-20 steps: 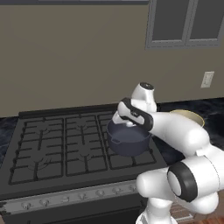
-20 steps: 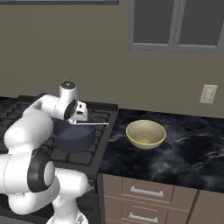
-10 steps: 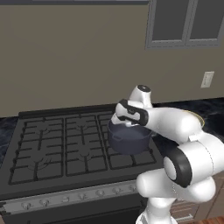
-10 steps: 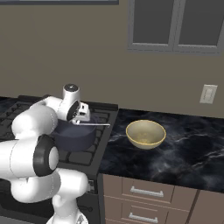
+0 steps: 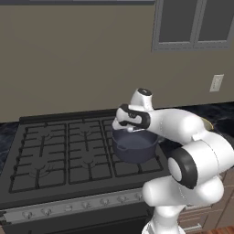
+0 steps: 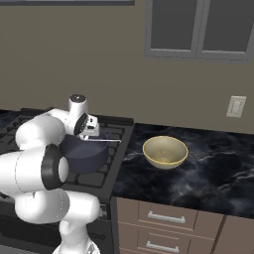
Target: Open the cabinet and move the ladle to the pot. Then close the cabinet.
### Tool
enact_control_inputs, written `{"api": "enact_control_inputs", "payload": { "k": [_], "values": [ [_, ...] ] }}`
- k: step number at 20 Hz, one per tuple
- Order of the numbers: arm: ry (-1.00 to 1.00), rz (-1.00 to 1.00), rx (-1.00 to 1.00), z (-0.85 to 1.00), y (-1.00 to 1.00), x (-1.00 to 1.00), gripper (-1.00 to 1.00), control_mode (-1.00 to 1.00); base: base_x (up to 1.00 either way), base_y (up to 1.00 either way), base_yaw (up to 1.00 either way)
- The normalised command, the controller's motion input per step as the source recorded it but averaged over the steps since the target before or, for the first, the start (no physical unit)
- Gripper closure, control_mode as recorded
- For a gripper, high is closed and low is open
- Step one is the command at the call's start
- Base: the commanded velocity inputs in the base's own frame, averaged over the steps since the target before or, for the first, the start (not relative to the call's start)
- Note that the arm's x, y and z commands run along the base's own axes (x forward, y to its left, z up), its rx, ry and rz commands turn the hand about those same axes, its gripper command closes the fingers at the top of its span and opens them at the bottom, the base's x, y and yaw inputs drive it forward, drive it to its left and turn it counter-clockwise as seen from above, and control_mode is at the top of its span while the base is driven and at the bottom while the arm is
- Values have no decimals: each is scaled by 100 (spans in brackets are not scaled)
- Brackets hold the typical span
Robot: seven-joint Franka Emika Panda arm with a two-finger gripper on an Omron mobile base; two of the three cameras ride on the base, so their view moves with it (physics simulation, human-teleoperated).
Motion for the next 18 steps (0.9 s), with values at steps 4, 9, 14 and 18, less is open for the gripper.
{"api": "enact_control_inputs", "payload": {
  "k": [4,9,14,18],
  "values": [
    [0,0,0,-1,9,0,-100,-100,0,0,0],
    [0,0,0,0,0,0,-100,-100,0,0,0],
    [-1,0,0,4,0,-8,-100,-100,0,0,0],
    [-17,0,0,63,0,-79,-100,-100,0,0,0]
  ]
}}
